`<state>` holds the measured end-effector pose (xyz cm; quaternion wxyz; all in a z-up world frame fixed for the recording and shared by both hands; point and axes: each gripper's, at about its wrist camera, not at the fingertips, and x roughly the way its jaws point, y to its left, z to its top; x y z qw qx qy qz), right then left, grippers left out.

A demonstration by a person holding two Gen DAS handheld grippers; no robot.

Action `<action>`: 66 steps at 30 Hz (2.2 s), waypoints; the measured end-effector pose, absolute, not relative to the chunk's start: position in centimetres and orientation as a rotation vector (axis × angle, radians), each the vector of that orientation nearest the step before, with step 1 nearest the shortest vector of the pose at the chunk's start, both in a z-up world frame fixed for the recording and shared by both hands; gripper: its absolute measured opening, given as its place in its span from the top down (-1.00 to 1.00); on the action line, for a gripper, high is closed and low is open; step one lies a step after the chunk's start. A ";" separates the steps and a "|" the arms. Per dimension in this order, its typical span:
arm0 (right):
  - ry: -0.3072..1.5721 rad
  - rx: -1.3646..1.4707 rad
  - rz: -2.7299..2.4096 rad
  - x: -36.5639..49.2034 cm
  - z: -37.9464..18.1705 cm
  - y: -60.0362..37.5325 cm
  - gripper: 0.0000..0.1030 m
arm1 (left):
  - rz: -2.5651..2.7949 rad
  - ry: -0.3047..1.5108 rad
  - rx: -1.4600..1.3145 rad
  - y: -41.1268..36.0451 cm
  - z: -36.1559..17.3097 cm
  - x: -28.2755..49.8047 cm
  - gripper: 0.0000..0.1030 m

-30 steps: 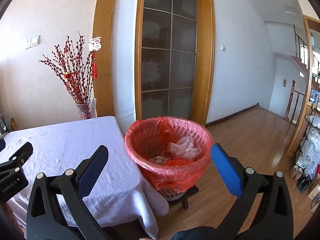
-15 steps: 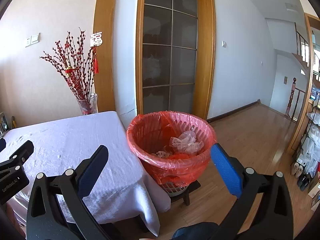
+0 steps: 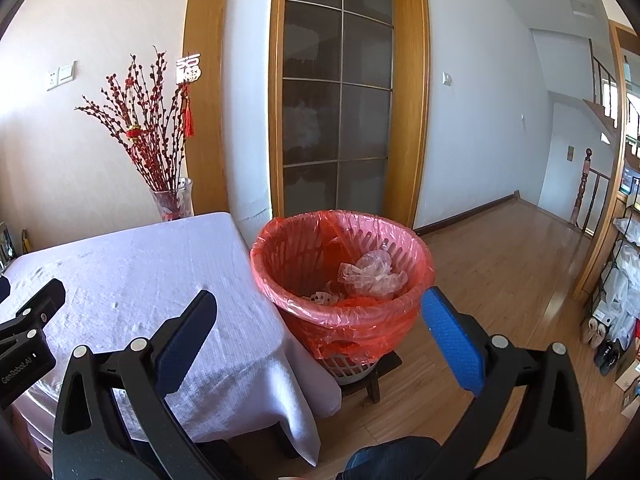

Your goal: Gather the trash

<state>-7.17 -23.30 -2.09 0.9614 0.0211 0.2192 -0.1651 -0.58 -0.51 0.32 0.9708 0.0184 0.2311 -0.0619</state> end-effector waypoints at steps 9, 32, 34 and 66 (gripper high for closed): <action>0.446 0.046 -0.334 -7.2 -2.1 -23.3 -0.97 | -0.114 0.467 0.034 -0.6 0.3 -0.6 -0.91; 0.447 0.043 -0.330 -7.0 -2.2 -23.1 -0.97 | -0.115 0.466 0.033 -0.5 0.4 -0.5 -0.91; 0.447 0.043 -0.330 -7.0 -2.2 -23.1 -0.97 | -0.114 0.466 0.033 -0.5 0.4 -0.5 -0.91; 0.457 0.054 -0.330 -6.9 -2.5 -23.4 -0.97 | -0.113 0.468 0.033 -0.7 0.5 -0.4 -0.91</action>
